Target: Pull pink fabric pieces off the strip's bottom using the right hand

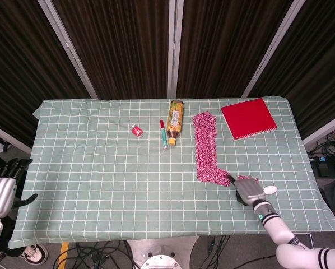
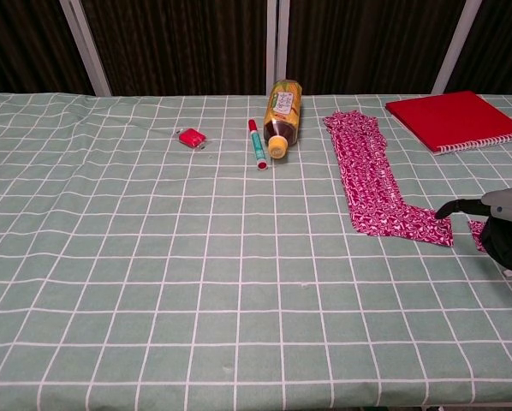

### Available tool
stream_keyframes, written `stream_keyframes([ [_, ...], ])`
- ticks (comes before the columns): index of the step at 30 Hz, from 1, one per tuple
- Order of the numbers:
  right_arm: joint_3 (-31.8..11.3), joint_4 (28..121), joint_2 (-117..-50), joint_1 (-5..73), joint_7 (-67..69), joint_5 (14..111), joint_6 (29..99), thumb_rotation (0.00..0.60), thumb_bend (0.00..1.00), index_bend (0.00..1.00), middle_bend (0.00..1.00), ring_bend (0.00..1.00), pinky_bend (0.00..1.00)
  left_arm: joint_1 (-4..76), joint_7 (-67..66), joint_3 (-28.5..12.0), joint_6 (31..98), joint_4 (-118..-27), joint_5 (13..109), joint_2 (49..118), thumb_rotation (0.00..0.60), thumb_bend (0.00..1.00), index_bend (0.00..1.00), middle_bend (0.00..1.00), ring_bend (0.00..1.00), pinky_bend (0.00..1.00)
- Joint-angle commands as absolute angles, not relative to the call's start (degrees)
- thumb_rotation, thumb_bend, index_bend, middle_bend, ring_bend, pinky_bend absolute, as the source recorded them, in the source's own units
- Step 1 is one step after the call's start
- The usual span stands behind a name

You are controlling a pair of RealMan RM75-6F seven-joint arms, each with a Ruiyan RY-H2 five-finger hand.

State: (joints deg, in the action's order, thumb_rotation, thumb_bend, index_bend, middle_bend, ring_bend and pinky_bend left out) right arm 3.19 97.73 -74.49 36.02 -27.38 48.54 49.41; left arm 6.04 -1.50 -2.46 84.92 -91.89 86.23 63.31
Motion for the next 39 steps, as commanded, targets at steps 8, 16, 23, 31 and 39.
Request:
stream_keyframes([
  [8,3.37,97.04,-76.14,38.64,-29.86,44.34,47.64,0.600,1.00,0.11,0.91,0.77,0.69,6.01,-1.00,-2.63,84.91,-91.78,85.92,63.18,0.600,0.10,0.15,0.16,0.10,0.19],
  [16,4.85,97.38,-77.79,39.89,-31.44,43.48,47.11,0.600,1.00,0.11,0.91,0.77,0.69,5.90,-0.46,-2.52,85.40,-91.70,86.57,62.75,0.600,0.10,0.15,0.16,0.10,0.19],
  [23,5.47,99.56,-77.99,40.14,-32.14,45.08,48.72,0.600,1.00,0.11,0.90,0.77,0.69,5.58,0.19,-2.34,86.04,-91.45,87.09,62.58,0.600,0.09,0.15,0.16,0.10,0.19],
  [31,6.34,101.28,-79.34,41.18,-34.25,45.06,49.29,0.600,1.00,0.11,0.91,0.77,0.69,5.32,0.98,-2.28,86.51,-91.04,87.33,62.44,0.600,0.10,0.15,0.16,0.10,0.19],
  [39,6.72,102.73,-81.55,42.95,-36.90,44.40,49.69,0.600,1.00,0.11,0.90,0.77,0.69,4.97,1.91,-2.58,87.40,-91.12,87.35,61.73,0.600,0.10,0.15,0.16,0.10,0.19],
])
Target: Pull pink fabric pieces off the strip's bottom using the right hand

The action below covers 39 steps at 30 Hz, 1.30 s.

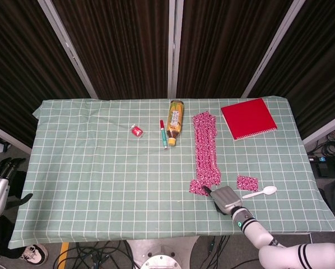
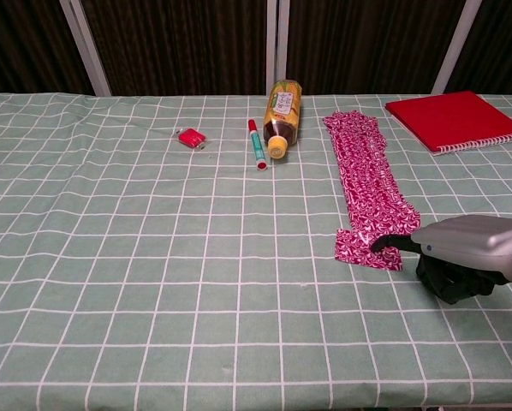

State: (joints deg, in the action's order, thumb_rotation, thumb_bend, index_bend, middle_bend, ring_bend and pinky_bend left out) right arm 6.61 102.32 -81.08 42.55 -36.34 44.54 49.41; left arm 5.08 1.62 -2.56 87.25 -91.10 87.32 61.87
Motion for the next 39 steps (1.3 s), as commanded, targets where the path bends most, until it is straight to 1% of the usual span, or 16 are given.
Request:
stream_keyframes([
  [1,6.75,102.96,-81.86,43.18,-37.25,44.34,49.86,0.600,1.00,0.11,0.90,0.77,0.69,4.91,2.21,-2.58,87.45,-91.13,87.33,61.61,0.600,0.09,0.15,0.16,0.10,0.19],
  [9,5.31,104.12,-83.78,45.33,-38.53,43.44,50.34,0.600,1.00,0.11,0.91,0.77,0.69,4.52,3.54,-2.74,87.77,-90.56,86.88,61.25,0.600,0.10,0.15,0.16,0.10,0.19],
  [16,3.45,104.63,-86.95,49.29,-41.79,40.49,50.36,0.600,1.00,0.11,0.90,0.77,0.69,4.14,4.63,-3.11,88.36,-90.15,86.44,60.79,0.600,0.10,0.15,0.16,0.10,0.19],
  [22,3.13,105.20,-88.98,51.74,-44.10,38.15,51.44,0.600,1.00,0.11,0.90,0.77,0.69,3.26,5.99,-3.21,89.37,-89.57,86.03,59.96,0.600,0.10,0.15,0.16,0.10,0.19],
  [27,3.05,106.24,-89.02,52.80,-44.80,37.37,52.88,0.600,1.00,0.11,0.91,0.77,0.69,2.95,6.76,-3.33,89.76,-89.36,85.99,59.67,0.600,0.10,0.15,0.16,0.10,0.19],
  [30,2.92,108.18,-87.16,52.10,-44.09,40.09,55.62,0.600,1.00,0.11,0.91,0.77,0.69,2.96,6.75,-3.36,89.76,-89.36,86.13,59.64,0.600,0.10,0.15,0.16,0.10,0.19],
  [32,3.25,109.92,-85.15,50.58,-43.35,44.15,59.16,0.600,1.00,0.11,0.91,0.77,0.69,3.01,6.66,-3.38,89.76,-89.41,86.25,59.70,0.600,0.10,0.15,0.16,0.10,0.19],
  [35,4.17,111.72,-81.67,46.93,-40.76,52.26,65.58,0.600,1.00,0.11,0.90,0.77,0.69,3.09,6.45,-3.40,89.63,-89.37,86.31,59.93,0.600,0.10,0.15,0.16,0.10,0.19],
  [36,4.71,111.56,-80.29,45.03,-39.36,56.06,68.70,0.600,1.00,0.11,0.90,0.77,0.69,3.15,6.33,-3.38,89.51,-89.38,86.35,60.06,0.600,0.10,0.15,0.16,0.10,0.19],
  [37,5.13,110.90,-79.41,43.48,-38.22,59.18,71.34,0.600,0.99,0.12,0.90,0.77,0.69,3.20,6.19,-3.36,89.43,-89.39,86.40,60.18,0.600,0.10,0.15,0.16,0.10,0.19],
  [39,6.21,107.66,-77.70,39.63,-35.30,66.45,77.83,0.600,0.90,0.13,0.87,0.75,0.67,3.38,5.68,-3.32,89.16,-89.49,86.51,60.47,0.600,0.09,0.15,0.16,0.10,0.19],
])
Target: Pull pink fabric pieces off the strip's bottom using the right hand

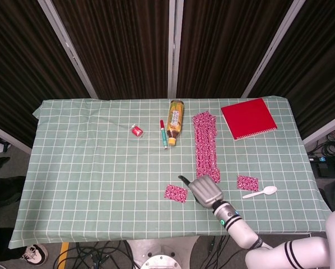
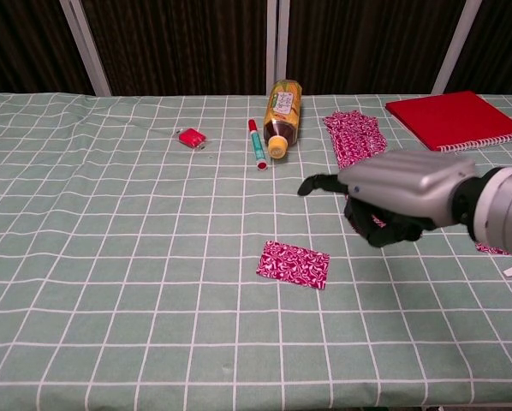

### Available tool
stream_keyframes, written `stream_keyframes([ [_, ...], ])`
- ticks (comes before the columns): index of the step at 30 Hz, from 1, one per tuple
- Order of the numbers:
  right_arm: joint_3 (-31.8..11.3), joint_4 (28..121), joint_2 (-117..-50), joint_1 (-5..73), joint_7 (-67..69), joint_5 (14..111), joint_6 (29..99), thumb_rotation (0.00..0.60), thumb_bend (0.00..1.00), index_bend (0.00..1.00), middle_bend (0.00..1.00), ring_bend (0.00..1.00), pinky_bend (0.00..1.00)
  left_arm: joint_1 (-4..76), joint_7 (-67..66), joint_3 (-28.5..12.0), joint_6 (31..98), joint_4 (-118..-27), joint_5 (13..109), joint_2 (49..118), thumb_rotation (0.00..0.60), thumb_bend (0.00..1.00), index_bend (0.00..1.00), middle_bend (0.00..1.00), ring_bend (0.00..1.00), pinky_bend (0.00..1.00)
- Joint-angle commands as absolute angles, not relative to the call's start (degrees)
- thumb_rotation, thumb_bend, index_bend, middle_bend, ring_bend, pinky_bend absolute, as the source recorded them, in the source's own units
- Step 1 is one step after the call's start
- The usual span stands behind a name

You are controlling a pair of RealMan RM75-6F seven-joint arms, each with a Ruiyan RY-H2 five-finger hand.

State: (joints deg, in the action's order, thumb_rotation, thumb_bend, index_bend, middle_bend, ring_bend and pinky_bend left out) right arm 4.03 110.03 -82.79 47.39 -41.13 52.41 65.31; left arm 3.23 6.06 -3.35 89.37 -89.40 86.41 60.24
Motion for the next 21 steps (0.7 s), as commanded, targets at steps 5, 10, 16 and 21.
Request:
stream_keyframes([
  [5,9.74,102.48,-70.37,33.00,-28.18,72.35,83.23,0.600,0.31,0.04,0.17,0.11,0.25,3.81,4.11,-3.38,88.65,-90.17,86.61,61.03,0.600,0.10,0.15,0.16,0.10,0.19],
  [10,11.19,99.60,-63.83,26.59,-19.86,72.89,86.12,0.600,0.21,0.00,0.00,0.00,0.00,4.28,2.15,-3.45,88.01,-91.56,86.58,61.14,0.600,0.10,0.15,0.16,0.10,0.19],
  [16,10.85,95.07,-63.32,19.37,-14.17,72.09,89.05,0.600,0.22,0.00,0.00,0.00,0.00,4.30,0.81,-3.29,88.19,-92.66,87.02,61.32,0.600,0.10,0.15,0.16,0.10,0.19],
  [21,9.06,91.75,-63.85,16.44,-9.84,72.72,89.26,0.600,0.22,0.00,0.00,0.00,0.00,4.28,-0.37,-3.10,88.49,-93.20,87.64,61.30,0.600,0.10,0.15,0.16,0.10,0.19],
])
